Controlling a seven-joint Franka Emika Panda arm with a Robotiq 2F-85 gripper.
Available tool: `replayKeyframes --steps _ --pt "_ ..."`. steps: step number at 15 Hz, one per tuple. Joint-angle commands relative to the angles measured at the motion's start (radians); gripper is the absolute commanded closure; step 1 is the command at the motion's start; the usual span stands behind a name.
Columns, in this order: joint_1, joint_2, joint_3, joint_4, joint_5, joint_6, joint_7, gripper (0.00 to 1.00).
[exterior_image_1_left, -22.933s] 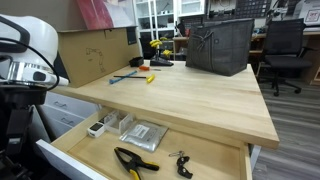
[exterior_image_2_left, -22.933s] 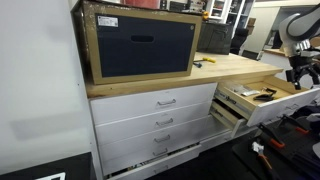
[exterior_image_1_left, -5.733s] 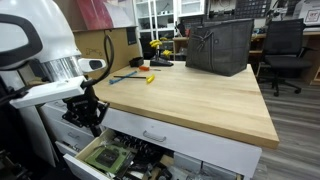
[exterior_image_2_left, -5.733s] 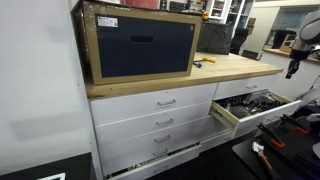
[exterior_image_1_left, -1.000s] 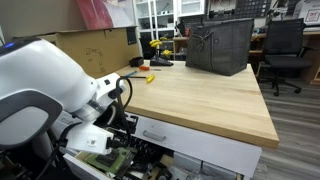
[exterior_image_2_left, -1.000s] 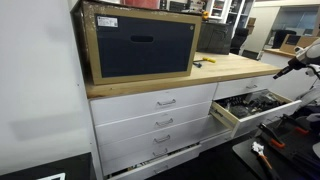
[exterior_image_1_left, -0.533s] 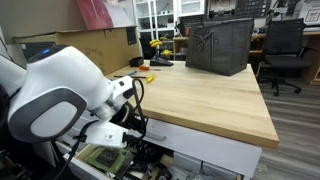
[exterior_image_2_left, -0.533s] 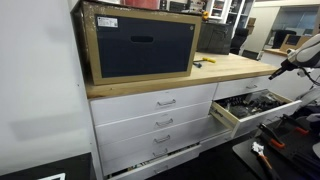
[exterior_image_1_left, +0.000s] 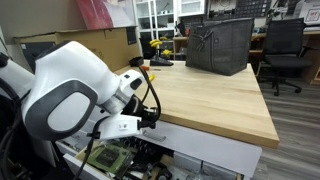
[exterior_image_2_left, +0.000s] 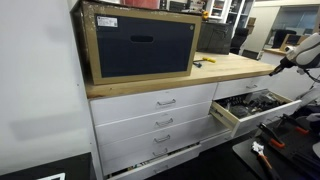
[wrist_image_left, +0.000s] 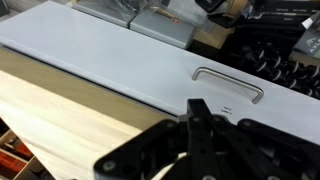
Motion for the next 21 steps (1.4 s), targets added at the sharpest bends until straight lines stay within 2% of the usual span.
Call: replayKeyframes --steps 1,5,13,16,21 --pt "-0.033 -0.001 0.001 0.019 -0.137 0.003 0.054 1.0" --pt "-0.047 -0.038 0.002 0.033 -0.285 -0.063 0.159 1.0" --pt "0.052 -0.176 0.017 0.14 -0.483 -0.207 0.46 1.0" --pt "0.087 -0.234 0.02 0.217 -0.668 -0.231 0.608 1.0" --pt "0.143 -0.322 0.021 0.353 -1.085 -0.259 0.885 1.0"
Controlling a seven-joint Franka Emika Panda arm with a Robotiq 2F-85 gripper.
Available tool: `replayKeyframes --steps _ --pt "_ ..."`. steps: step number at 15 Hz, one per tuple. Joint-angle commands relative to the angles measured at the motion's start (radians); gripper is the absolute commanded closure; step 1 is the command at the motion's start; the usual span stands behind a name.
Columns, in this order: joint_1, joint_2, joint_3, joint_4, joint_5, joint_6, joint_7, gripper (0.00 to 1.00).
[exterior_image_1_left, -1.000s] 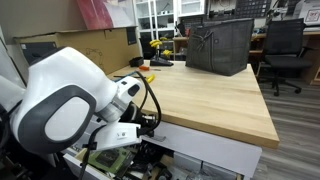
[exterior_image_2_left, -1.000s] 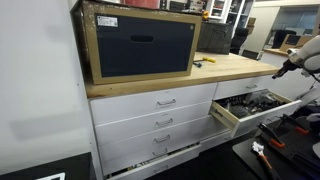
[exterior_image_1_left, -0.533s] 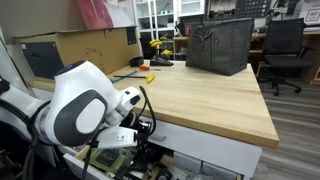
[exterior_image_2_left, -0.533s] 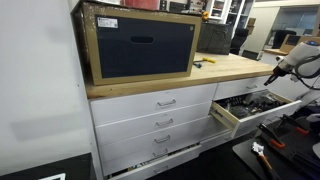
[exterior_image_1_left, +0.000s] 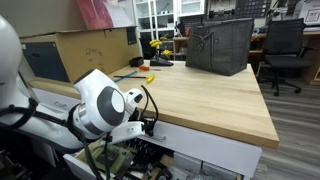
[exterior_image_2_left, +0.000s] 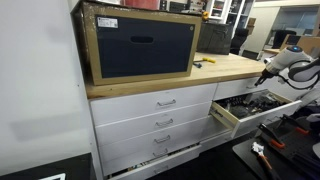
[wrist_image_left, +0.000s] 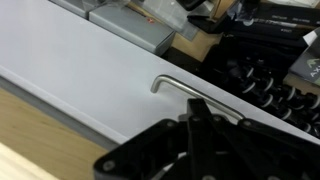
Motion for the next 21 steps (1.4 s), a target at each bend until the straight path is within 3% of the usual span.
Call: replayKeyframes --steps 1,3,7,11,12,13,14,15,16,17,18,19,20,21 --pt "0.055 -0.066 0.004 0.115 -0.271 -0.045 0.191 1.0" --pt "0.049 -0.108 0.043 0.158 -0.446 -0.082 0.282 1.0" --pt "0.006 -0.128 0.127 0.132 -0.764 -0.188 0.433 1.0" --pt "-0.036 -0.139 0.188 0.089 -1.008 -0.282 0.51 1.0" --pt "-0.134 -0.199 0.315 0.089 -0.884 -0.344 0.272 1.0" --pt "-0.157 -0.215 0.346 0.085 -0.881 -0.371 0.236 1.0" --pt "-0.236 -0.273 0.399 0.045 -0.982 -0.432 0.231 1.0" --pt "-0.273 -0.313 0.44 0.034 -0.995 -0.464 0.174 1.0" --pt "-0.26 -0.32 0.472 0.059 -0.908 -0.47 0.081 1.0" --pt "-0.281 -0.358 0.503 0.064 -0.901 -0.484 0.031 1.0" --pt "-0.331 -0.42 0.517 0.039 -0.992 -0.514 0.03 1.0" --pt "-0.342 -0.453 0.53 0.048 -1.003 -0.521 -0.006 1.0" --pt "-0.327 -0.444 0.558 0.078 -0.921 -0.512 -0.076 1.0" --pt "-0.336 -0.467 0.572 0.091 -0.911 -0.513 -0.108 1.0"
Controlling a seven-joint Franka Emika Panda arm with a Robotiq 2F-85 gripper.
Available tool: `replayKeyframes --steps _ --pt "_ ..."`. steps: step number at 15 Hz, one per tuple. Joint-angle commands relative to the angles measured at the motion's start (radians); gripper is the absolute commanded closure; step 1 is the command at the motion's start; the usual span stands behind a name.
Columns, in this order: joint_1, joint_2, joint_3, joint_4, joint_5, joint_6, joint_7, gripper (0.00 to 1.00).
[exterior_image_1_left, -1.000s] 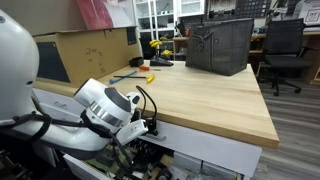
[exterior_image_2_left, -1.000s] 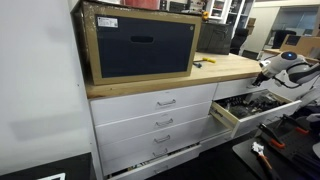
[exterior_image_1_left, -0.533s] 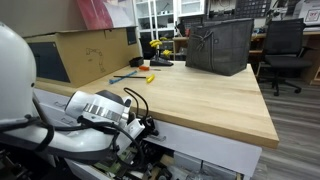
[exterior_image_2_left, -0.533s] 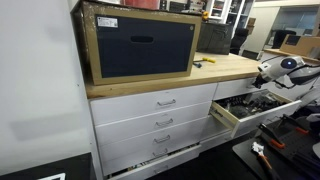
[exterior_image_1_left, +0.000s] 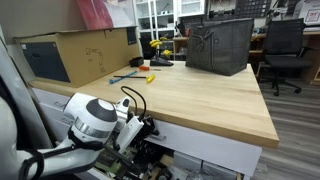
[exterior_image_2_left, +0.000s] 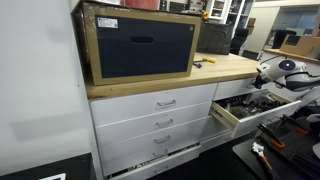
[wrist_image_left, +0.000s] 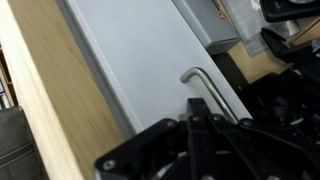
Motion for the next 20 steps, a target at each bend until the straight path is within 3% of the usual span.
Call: replayKeyframes --steps 1,15,18,20 --pt "0.011 -0.128 0.119 0.136 -0.057 -0.046 -0.111 1.0" --pt "0.002 -0.212 0.164 0.247 -0.046 -0.011 -0.318 1.0" --pt "-0.004 -0.214 0.174 0.233 -0.046 -0.01 -0.309 1.0" --pt "-0.035 -0.21 0.146 0.164 -0.003 -0.022 -0.302 1.0"
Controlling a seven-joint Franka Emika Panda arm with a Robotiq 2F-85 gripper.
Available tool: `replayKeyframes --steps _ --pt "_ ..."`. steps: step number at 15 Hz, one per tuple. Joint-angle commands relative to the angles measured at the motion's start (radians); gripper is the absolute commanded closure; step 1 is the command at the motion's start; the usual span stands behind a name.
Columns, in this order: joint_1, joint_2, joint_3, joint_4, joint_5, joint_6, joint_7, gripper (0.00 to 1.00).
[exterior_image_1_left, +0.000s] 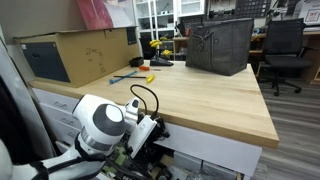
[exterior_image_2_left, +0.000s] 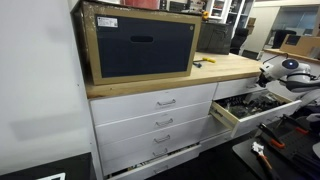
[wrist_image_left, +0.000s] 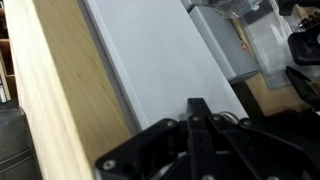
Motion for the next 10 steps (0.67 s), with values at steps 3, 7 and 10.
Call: replayKeyframes --steps 3,7,10 --pt "0.033 -0.065 0.06 0.036 -0.008 -0.01 -0.011 1.0" --pt "-0.001 -0.046 0.053 -0.037 0.037 -0.009 -0.022 1.0" --pt "-0.024 -0.039 0.055 -0.086 0.034 -0.003 -0.016 1.0"
